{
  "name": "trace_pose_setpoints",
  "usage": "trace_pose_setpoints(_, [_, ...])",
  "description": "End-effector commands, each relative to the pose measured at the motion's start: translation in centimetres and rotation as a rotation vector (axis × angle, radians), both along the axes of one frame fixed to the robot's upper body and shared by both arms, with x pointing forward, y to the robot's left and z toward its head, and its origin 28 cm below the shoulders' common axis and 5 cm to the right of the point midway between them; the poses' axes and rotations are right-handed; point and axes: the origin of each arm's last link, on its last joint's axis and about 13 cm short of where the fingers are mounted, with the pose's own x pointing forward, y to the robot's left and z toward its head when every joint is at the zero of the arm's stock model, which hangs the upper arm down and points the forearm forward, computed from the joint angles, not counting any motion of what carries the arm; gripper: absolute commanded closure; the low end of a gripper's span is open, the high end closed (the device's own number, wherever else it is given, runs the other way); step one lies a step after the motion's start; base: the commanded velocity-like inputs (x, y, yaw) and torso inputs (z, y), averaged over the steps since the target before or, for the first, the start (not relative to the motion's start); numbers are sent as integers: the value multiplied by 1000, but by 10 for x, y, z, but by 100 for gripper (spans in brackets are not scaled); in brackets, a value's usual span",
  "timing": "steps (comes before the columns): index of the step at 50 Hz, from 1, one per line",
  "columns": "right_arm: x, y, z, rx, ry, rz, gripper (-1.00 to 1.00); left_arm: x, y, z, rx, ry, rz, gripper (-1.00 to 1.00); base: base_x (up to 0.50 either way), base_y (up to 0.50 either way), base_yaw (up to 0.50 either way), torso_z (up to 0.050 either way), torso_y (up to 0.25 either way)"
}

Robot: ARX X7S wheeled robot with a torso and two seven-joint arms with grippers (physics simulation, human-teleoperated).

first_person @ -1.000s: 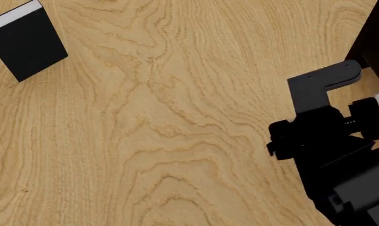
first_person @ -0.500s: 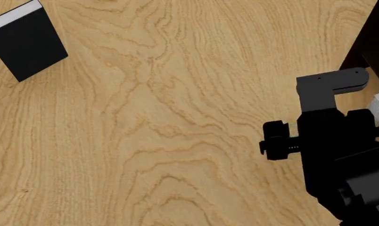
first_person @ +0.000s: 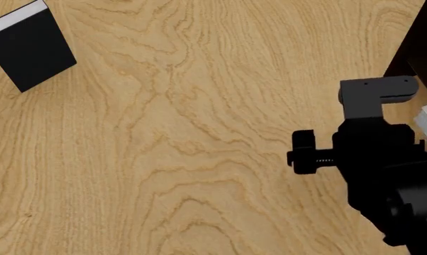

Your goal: Pick up the book on the right and place it on the cabinet shelf.

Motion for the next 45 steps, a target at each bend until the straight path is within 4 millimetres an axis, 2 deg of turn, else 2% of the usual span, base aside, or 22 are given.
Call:
trace_pose_setpoints(1, [5, -5, 2, 45, 12, 3, -100, 0, 0, 0, 0, 1, 2, -100, 0, 0, 0, 0, 0])
trace_pose_setpoints(45, [15, -27, 6, 42, 38, -111, -100, 0, 0, 0, 4, 3, 8, -100, 0, 0, 0, 0, 0])
